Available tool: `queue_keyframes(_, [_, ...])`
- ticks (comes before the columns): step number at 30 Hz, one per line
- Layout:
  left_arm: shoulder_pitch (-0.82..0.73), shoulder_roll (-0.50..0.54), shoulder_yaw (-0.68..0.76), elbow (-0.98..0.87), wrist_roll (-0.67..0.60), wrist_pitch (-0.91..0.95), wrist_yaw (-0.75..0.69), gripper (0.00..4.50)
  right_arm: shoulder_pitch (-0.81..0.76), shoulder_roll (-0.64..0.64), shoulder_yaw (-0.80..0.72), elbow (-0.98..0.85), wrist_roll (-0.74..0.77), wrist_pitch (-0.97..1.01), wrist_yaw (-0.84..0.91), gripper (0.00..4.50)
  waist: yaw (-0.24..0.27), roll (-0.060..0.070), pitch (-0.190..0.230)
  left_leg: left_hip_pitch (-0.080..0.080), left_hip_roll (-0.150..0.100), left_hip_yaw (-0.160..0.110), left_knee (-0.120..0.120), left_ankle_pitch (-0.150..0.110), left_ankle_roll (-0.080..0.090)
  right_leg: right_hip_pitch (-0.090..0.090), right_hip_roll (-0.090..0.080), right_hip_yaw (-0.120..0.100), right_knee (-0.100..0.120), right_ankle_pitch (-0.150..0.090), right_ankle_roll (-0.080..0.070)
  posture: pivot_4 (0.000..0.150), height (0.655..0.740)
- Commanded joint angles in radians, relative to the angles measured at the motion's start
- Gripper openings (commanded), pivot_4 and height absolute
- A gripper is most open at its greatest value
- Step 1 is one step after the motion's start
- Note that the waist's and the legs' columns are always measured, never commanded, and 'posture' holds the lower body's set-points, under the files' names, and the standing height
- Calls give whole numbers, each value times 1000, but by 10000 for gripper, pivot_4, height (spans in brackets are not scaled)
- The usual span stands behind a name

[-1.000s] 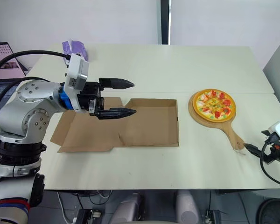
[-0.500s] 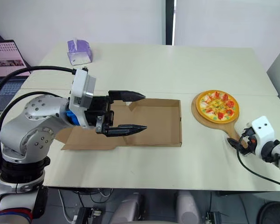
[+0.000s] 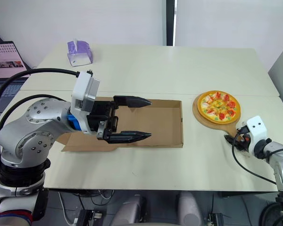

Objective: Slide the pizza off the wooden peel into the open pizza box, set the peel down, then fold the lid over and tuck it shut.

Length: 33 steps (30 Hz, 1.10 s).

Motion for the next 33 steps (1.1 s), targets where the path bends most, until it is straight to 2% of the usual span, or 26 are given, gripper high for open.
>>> queue_keyframes(1, [-33, 0, -1, -1, -20, -6, -17, 45000, 13, 5, 2, 13, -14, -4, -6, 21294, 0, 0, 0, 0, 0, 0, 0, 0, 0, 0, 0, 0, 0, 0, 0, 1500, 7400])
queue_keyframes(3, [-36, 1, -3, 3, -16, -11, -22, 45000, 20, 13, 1, 11, -11, -4, -15, 16050, -1, 0, 0, 0, 0, 0, 0, 0, 0, 0, 0, 1, 0, 0, 0, 1500, 7400])
queue_keyframes(11, [-30, 4, 8, 14, -13, -16, -15, 45000, 20, 77, -70, -57, 15, 19, -105, 15947, 0, -1, -1, 0, 0, -1, 0, 0, 0, 0, 2, 0, 0, 0, 0, 1500, 7400])
queue_keyframes(15, [-43, 16, 35, 43, -16, 0, 11, 45000, -67, 51, -82, -86, 17, 9, -103, 15947, -4, -1, 0, 0, 0, 1, 0, 0, 0, 0, 2, 1, -1, 0, 0, 1500, 7400])
queue_keyframes(19, [-50, 24, 73, 54, -37, 32, 65, 45000, -190, -2, -40, -64, 6, -19, -41, 15947, -8, 7, 5, 0, 0, 4, -1, 0, 0, -3, 2, 5, 0, 1, 1, 1500, 7400])
queue_keyframes(21, [-43, 36, 76, 43, -19, 28, 78, 45000, -244, -16, -11, -45, 2, -30, -5, 15947, -8, 7, 5, 0, 0, 5, -2, 0, 0, -4, 2, 6, 0, 1, 1, 1500, 7400])
queue_keyframes(25, [-31, 33, 129, 36, -66, 43, 125, 45000, -325, -25, 43, 0, -12, -67, 60, 15947, -4, 7, 6, -2, 1, 6, -2, 0, 0, -7, 3, 7, 0, 4, -4, 1500, 7400])
queue_keyframes(28, [-30, 75, 171, 44, -100, 121, 180, 45000, -386, -27, 91, 53, -34, -124, 112, 15947, -4, 7, 6, -5, 1, 6, -2, -1, 1, -9, 3, 7, -1, 4, -4, 1500, 7400])
queue_keyframes(31, [-34, 155, 203, 52, -123, 166, 159, 45000, -429, -24, 127, 87, -54, -176, 144, 15947, -4, 7, 6, -16, 0, 7, 0, 0, 0, -21, 3, 9, 2, 5, -3, 1500, 7400])
queue_keyframes(33, [-36, 206, 241, 69, -165, 206, 135, 45000, -442, -17, 138, 88, -56, -195, 157, 15947, -3, 7, 6, -17, 0, 7, 0, 0, -1, -23, 3, 9, 2, 5, -3, 1500, 7400])
